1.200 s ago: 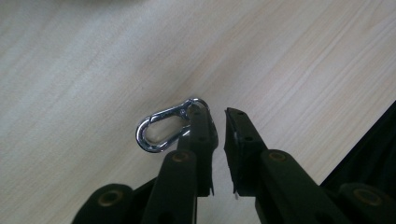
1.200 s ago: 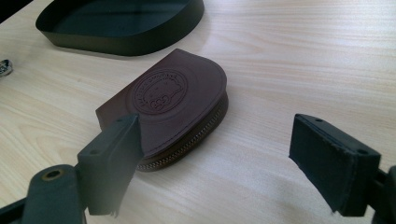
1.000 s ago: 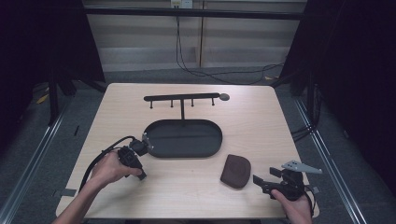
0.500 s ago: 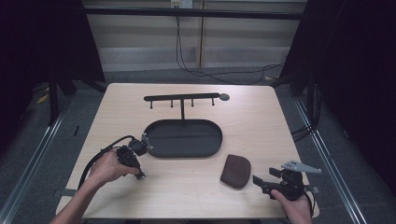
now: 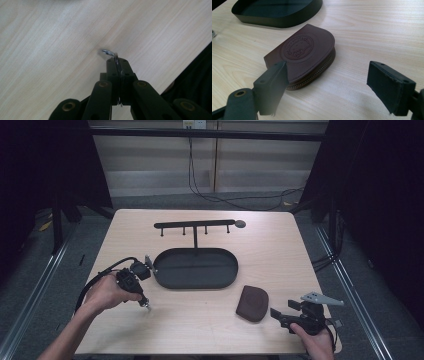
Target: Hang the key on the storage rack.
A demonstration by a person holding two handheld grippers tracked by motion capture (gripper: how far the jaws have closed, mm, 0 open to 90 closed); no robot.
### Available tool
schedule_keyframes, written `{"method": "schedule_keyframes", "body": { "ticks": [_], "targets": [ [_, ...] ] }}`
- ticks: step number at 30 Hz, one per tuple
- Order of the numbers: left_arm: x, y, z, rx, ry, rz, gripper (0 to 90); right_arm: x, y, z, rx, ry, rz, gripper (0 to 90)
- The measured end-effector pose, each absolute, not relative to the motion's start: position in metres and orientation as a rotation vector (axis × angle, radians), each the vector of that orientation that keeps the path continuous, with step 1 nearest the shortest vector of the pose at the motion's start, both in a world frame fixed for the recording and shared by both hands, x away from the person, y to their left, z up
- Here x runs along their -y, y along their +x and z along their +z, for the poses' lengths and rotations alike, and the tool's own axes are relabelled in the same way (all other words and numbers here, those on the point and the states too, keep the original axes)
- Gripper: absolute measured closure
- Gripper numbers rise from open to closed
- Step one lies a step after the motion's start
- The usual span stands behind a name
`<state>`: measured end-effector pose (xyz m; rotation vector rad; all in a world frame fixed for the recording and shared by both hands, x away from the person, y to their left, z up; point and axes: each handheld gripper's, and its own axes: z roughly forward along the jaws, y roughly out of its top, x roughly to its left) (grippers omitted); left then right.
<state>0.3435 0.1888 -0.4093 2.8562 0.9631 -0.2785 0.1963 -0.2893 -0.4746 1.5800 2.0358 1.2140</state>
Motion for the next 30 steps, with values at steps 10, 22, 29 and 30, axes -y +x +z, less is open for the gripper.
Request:
{"method": "schedule_keyframes", "body": {
  "ticks": [10, 22, 29, 30],
  "targets": [
    [-0.191, 0.344, -0.394, -0.945, 2.9, -0.255, 89.5, 0.289, 0.197, -0.475, -2.038, 1.58, 1.214, 16.7],
    [-0.19, 0.347, -0.371, -0.903, 2.892, -0.217, 89.5, 0.289, 0.197, -0.475, -2.04, 1.582, 1.213, 16.6],
    [-0.186, 0.35, -0.355, -0.904, 2.861, -0.216, 89.5, 0.289, 0.197, -0.475, -2.042, 1.582, 1.215, 16.4],
    [-0.186, 0.35, -0.355, -0.904, 2.861, -0.216, 89.5, 0.289, 0.197, -0.475, -2.042, 1.582, 1.215, 16.4]
  ]
}}
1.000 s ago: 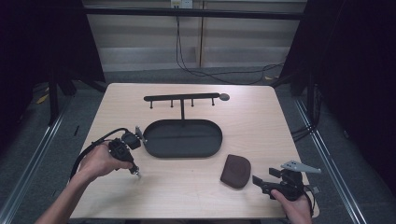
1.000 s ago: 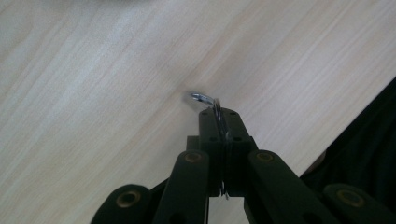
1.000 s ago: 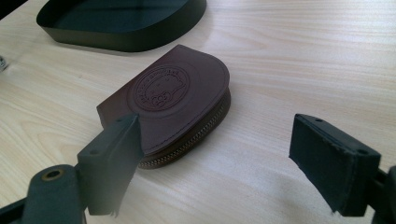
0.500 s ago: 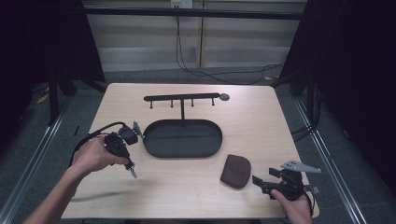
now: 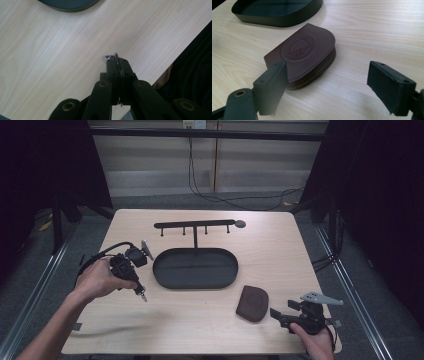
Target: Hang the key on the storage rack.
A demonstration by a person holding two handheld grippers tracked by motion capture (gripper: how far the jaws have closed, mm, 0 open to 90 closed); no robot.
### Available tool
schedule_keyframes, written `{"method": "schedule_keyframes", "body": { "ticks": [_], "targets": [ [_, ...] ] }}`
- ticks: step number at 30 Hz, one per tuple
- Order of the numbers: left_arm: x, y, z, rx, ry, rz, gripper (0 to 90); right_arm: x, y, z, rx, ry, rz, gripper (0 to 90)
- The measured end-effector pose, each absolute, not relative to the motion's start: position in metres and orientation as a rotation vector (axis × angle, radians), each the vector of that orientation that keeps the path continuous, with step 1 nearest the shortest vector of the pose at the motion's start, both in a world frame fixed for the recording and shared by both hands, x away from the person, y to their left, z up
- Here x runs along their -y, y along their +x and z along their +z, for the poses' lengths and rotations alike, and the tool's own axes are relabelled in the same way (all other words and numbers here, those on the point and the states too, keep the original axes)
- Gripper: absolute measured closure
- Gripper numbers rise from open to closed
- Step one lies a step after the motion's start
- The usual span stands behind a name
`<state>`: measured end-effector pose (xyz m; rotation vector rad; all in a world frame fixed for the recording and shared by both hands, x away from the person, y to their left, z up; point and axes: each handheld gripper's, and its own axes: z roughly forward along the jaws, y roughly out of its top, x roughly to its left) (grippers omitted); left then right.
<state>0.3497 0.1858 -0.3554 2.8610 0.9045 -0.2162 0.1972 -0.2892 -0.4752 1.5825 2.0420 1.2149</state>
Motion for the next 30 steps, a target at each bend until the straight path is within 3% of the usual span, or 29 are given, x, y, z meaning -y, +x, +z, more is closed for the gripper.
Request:
{"method": "schedule_keyframes", "body": {
  "ticks": [30],
  "targets": [
    [-0.169, 0.374, -0.3, -0.844, 2.822, -0.133, 89.5, 0.289, 0.198, -0.475, -2.047, 1.584, 1.221, 16.1]
  ]
}}
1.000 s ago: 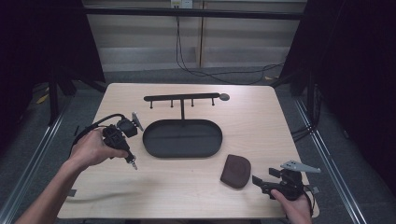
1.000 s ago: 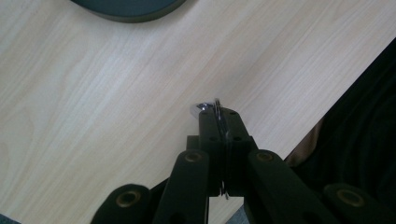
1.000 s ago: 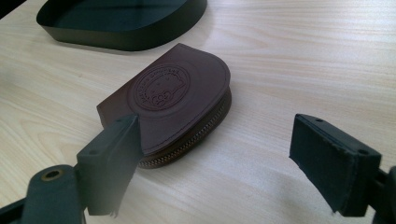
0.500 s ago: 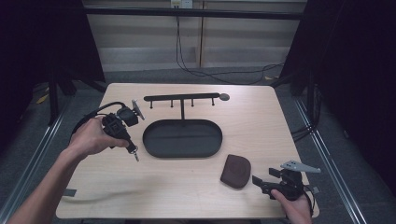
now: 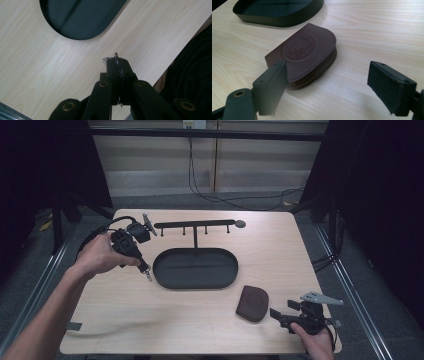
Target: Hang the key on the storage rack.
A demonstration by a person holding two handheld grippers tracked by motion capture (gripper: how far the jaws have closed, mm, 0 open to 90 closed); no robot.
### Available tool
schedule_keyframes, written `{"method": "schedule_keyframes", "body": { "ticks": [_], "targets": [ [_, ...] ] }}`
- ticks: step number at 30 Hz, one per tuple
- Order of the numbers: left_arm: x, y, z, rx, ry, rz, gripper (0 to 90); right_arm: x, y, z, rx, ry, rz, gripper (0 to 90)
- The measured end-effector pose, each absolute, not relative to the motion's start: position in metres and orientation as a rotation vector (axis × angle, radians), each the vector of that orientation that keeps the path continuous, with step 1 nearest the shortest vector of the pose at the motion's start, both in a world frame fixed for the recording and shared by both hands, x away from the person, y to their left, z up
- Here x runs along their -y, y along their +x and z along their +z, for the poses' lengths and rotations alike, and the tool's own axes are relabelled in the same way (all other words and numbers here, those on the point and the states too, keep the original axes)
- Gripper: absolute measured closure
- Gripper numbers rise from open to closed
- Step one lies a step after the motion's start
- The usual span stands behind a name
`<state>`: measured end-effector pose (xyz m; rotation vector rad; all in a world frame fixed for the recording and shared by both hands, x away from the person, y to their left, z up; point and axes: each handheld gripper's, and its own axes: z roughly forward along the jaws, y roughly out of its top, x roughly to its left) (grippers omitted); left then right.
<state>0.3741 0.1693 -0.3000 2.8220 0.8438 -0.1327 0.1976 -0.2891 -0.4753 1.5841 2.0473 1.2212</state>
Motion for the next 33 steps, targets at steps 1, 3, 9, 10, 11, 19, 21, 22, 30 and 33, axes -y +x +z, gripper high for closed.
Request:
{"method": "schedule_keyframes", "body": {
  "ticks": [1, 3, 9, 10, 11, 19, 21, 22, 30, 33],
  "targets": [
    [-0.167, 0.377, -0.298, -0.818, 2.833, -0.135, 89.5, 0.289, 0.197, -0.475, -2.049, 1.582, 1.223, 16.1],
    [-0.166, 0.378, -0.297, -0.829, 2.827, -0.125, 89.5, 0.289, 0.197, -0.475, -2.048, 1.583, 1.225, 16.1],
    [-0.16, 0.385, -0.288, -0.808, 2.82, -0.107, 89.5, 0.289, 0.198, -0.475, -2.048, 1.586, 1.226, 16.1],
    [-0.157, 0.388, -0.288, -0.818, 2.828, -0.1, 89.5, 0.289, 0.198, -0.475, -2.048, 1.587, 1.227, 16.1],
    [-0.156, 0.389, -0.288, -0.833, 2.823, -0.103, 89.5, 0.289, 0.198, -0.475, -2.048, 1.586, 1.227, 16.1],
    [-0.153, 0.401, -0.285, -0.844, 2.816, -0.116, 89.5, 0.29, 0.198, -0.476, -2.047, 1.591, 1.23, 16.0],
    [-0.153, 0.405, -0.284, -0.852, 2.82, -0.104, 89.5, 0.29, 0.198, -0.476, -2.047, 1.591, 1.231, 16.0],
    [-0.153, 0.407, -0.284, -0.851, 2.823, -0.1, 89.5, 0.29, 0.198, -0.476, -2.046, 1.591, 1.231, 16.0],
    [-0.156, 0.416, -0.283, -0.833, 2.82, -0.081, 89.5, 0.29, 0.198, -0.476, -2.045, 1.593, 1.234, 16.0],
    [-0.154, 0.422, -0.281, -0.848, 2.814, -0.088, 89.5, 0.291, 0.198, -0.476, -2.043, 1.601, 1.237, 15.9]
  ]
}}
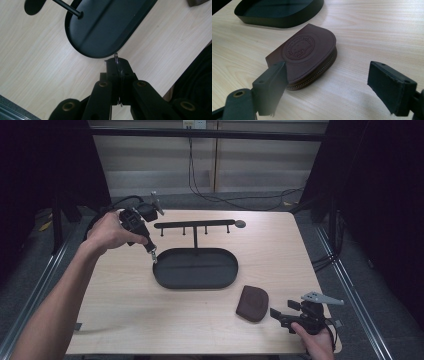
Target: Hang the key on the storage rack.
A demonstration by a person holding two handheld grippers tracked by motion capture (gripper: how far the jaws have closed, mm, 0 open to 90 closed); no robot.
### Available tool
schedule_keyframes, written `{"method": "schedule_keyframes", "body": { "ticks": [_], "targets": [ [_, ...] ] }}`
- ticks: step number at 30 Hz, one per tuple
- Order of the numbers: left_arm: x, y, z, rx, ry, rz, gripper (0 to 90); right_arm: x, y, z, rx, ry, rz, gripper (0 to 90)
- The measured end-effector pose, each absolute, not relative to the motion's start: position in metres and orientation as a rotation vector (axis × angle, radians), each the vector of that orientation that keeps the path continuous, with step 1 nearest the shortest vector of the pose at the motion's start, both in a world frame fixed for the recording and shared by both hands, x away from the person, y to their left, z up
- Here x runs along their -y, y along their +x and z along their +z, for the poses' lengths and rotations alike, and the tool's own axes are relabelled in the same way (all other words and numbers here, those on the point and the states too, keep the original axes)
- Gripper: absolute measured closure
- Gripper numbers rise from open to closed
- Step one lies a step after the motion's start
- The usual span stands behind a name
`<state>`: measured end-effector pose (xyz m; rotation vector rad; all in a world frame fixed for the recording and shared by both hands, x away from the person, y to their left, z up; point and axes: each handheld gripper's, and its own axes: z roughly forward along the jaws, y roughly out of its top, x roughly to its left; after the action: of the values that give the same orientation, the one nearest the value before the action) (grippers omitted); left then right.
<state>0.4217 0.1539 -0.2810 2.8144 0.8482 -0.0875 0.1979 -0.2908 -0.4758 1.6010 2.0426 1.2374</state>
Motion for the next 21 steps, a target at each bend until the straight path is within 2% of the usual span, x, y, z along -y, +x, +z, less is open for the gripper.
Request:
{"method": "schedule_keyframes", "body": {
  "ticks": [21],
  "targets": [
    [-0.144, 0.446, -0.28, -0.871, 2.82, -0.052, 89.5, 0.292, 0.198, -0.476, -2.043, 1.597, 1.245, 15.8]
  ]
}}
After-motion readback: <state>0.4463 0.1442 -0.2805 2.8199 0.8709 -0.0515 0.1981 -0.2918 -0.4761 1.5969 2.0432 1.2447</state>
